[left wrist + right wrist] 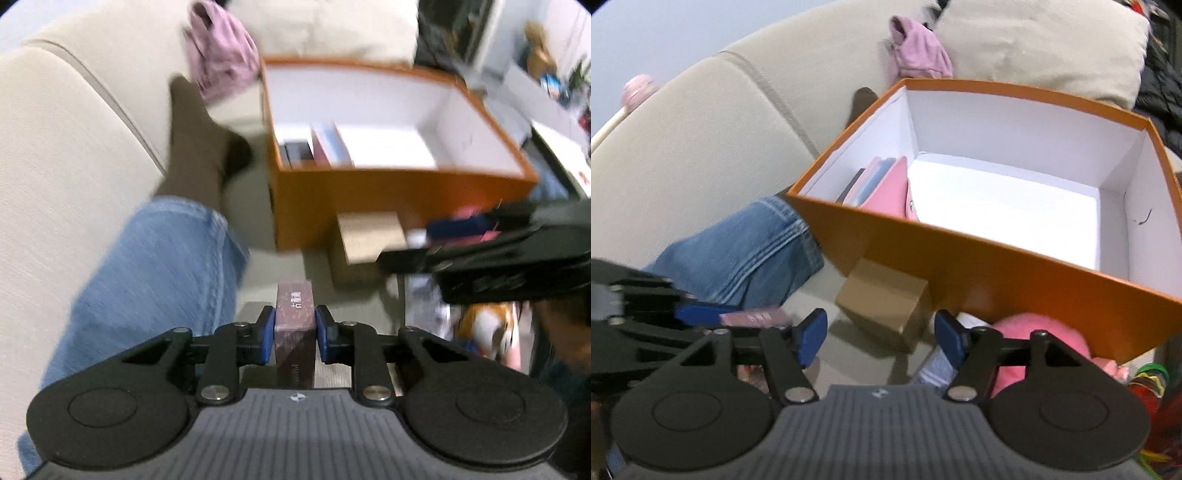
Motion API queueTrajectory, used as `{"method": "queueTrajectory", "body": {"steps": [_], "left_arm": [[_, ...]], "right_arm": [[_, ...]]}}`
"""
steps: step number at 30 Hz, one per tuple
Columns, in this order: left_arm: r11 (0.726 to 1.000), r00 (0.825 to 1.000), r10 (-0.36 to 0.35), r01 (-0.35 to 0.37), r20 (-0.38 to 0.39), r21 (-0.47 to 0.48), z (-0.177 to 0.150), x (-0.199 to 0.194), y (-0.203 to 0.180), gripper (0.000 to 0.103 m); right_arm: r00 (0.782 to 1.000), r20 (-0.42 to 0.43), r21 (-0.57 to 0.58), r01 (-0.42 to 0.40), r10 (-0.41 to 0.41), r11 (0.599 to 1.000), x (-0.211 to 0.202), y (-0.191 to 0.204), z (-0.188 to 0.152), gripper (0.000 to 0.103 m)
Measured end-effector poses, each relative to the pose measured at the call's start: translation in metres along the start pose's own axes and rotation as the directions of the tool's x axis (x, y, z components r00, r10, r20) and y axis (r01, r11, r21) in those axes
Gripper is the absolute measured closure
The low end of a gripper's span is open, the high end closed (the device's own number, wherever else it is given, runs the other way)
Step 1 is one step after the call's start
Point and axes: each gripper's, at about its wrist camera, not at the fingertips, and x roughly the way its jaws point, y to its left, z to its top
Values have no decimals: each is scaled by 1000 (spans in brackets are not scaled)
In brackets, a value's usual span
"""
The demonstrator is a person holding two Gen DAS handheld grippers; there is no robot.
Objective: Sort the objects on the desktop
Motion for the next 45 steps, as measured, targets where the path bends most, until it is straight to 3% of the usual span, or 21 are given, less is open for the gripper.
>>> {"method": "queueTrajectory", "body": {"steps": [7, 14, 21, 27, 34, 38, 45], "left_arm": [[1000, 1000, 22, -22, -8, -19, -10, 8, 4, 77], [998, 1000, 23, -24, -6, -50, 5, 16, 6, 77], [997, 1000, 18, -18, -8, -69, 12, 33, 7, 77], [995, 1000, 7, -6, 12, -100, 4, 16, 14, 77], [994, 996, -38, 45, 79, -95, 8, -26, 6, 77], [994, 988, -76, 85, 134, -64, 21, -51, -7, 77], [991, 972, -124, 133, 201, -29, 56, -70, -29, 77]], "right_arm": [[996, -69, 62, 57, -52, 996, 31, 8, 11, 36], [990, -104, 64, 107, -100, 992, 48, 10, 16, 31], [989, -113, 41, 101, -96, 994, 39, 5, 10, 33], [995, -95, -70, 5, -11, 998, 14, 6, -6, 33], [993, -27, -227, -122, 119, 966, -50, 11, -15, 34], [990, 41, -271, -119, 135, 955, -83, 8, -5, 34], [980, 172, -267, -46, 95, 962, -129, -12, 21, 34]]}}
